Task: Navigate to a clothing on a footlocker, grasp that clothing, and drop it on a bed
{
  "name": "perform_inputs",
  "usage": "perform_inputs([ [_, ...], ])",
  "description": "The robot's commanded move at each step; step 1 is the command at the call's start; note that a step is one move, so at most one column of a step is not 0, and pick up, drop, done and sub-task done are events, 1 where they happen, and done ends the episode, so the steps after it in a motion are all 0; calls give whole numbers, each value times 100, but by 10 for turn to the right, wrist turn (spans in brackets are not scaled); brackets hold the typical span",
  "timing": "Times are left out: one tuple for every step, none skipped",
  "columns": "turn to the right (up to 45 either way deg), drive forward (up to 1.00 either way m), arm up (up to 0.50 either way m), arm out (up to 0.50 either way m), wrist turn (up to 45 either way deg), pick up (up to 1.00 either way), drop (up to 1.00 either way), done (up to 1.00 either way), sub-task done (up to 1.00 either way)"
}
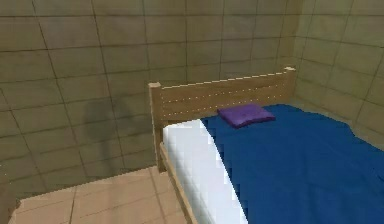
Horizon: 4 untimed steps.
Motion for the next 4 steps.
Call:
perform_inputs([
  [0, 10, 0, 0, 0, 0, 0, 0, 0],
  [-450, 0, 0, 0, 0, 0, 0, 0, 0],
  [-120, 0, 0, 0, 0, 0, 0, 0, 0],
  [0, 0, 0, 48, 0, 0, 0, 0, 0],
])
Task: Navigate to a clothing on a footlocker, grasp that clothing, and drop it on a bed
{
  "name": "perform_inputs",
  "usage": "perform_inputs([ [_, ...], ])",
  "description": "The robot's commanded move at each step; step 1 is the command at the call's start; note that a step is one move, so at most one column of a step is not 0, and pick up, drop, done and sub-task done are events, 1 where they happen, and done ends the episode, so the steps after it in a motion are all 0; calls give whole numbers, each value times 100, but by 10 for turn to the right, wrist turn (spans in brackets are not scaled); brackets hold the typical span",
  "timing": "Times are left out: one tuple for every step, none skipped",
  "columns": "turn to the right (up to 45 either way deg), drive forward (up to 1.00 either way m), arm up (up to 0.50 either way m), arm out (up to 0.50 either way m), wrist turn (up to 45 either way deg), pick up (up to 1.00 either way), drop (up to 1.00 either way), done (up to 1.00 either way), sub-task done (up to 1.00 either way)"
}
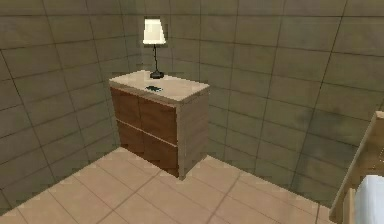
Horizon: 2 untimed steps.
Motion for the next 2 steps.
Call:
perform_inputs([
  [0, 0, 0, 0, 450, 0, 0, 0, 0],
  [0, 0, 0, 0, 450, 0, 0, 0, 0],
])
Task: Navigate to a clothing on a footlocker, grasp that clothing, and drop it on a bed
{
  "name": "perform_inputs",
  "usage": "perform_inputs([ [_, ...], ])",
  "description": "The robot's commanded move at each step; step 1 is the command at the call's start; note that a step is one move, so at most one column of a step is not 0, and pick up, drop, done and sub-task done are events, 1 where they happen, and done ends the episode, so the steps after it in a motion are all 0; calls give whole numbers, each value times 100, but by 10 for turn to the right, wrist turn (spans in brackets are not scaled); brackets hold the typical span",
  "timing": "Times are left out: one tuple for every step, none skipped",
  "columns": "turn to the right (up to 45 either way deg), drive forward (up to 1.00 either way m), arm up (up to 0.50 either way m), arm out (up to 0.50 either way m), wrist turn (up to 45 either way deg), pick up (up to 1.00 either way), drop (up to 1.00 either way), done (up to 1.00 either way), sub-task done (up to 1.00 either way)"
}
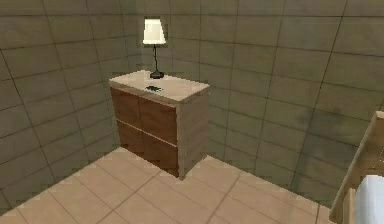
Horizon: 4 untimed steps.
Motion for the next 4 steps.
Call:
perform_inputs([
  [0, 0, 0, 0, 450, 0, 0, 0, 0],
  [0, 0, 0, 0, 90, 0, 0, 0, 0],
  [0, 0, -26, 0, 0, 0, 0, 0, 0],
  [0, 0, -32, 0, 0, 0, 0, 0, 0],
])
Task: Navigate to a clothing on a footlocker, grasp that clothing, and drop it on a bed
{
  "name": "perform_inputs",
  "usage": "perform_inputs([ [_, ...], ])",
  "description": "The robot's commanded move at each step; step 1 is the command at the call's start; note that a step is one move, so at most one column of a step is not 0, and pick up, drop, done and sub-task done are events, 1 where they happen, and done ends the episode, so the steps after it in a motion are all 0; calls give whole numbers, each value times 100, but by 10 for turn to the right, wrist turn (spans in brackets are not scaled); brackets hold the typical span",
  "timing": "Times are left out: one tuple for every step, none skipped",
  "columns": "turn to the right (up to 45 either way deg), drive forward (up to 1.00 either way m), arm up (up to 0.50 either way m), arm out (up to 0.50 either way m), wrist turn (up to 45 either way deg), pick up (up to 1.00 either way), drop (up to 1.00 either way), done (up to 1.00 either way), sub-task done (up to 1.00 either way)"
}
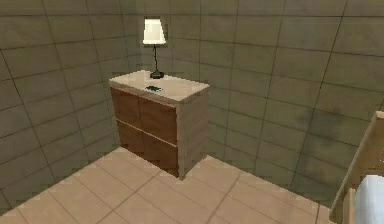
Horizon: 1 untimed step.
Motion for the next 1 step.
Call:
perform_inputs([
  [0, 0, 0, 0, 0, 0, 100, 0, 0],
])
